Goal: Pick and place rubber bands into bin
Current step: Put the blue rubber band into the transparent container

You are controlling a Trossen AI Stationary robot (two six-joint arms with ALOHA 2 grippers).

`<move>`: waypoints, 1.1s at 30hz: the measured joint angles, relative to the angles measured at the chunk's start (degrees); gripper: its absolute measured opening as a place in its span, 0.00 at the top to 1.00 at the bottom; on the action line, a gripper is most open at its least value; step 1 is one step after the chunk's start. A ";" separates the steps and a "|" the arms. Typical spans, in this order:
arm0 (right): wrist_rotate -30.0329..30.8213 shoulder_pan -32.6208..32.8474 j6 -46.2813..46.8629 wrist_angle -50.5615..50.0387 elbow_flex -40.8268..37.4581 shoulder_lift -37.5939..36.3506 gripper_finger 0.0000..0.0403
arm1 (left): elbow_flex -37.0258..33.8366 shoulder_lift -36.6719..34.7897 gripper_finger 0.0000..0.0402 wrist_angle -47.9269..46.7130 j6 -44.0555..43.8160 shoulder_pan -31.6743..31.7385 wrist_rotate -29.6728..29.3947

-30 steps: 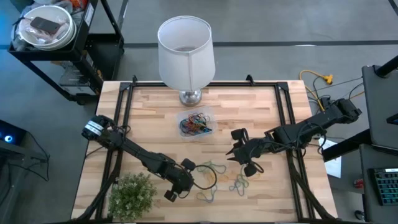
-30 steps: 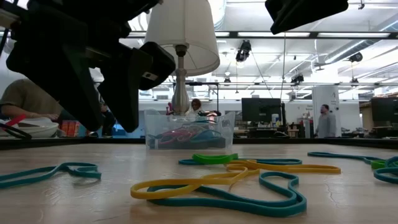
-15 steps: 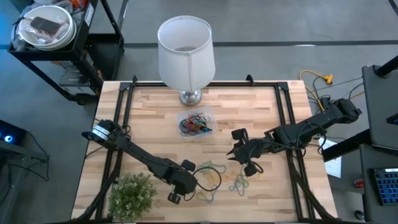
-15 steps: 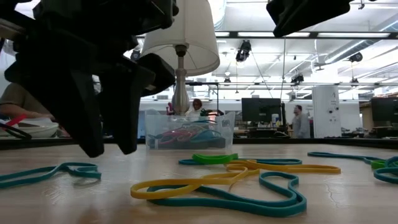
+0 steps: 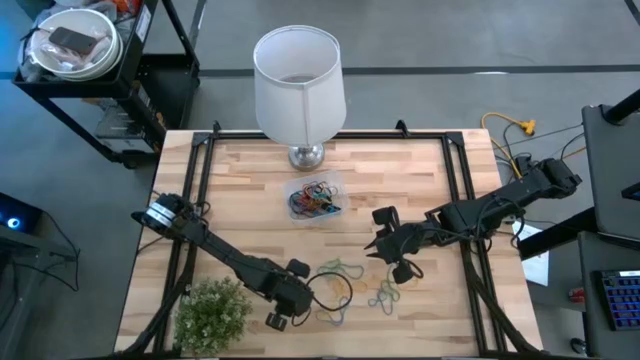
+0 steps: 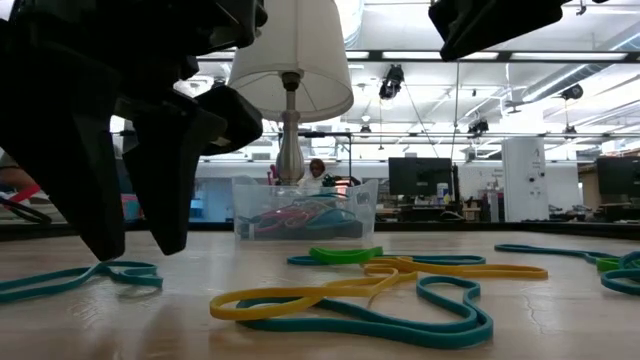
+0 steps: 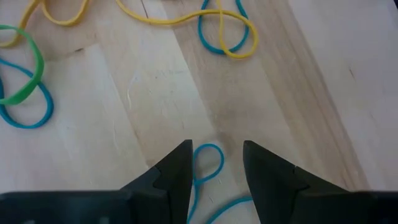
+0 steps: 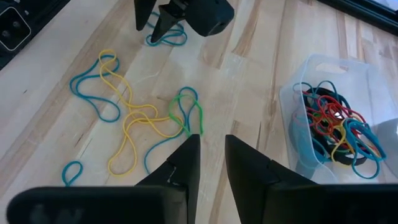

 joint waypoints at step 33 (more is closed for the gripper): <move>0.00 -0.01 0.02 0.36 -0.52 0.00 0.83 | -0.55 1.73 0.74 -1.25 0.14 0.24 -0.76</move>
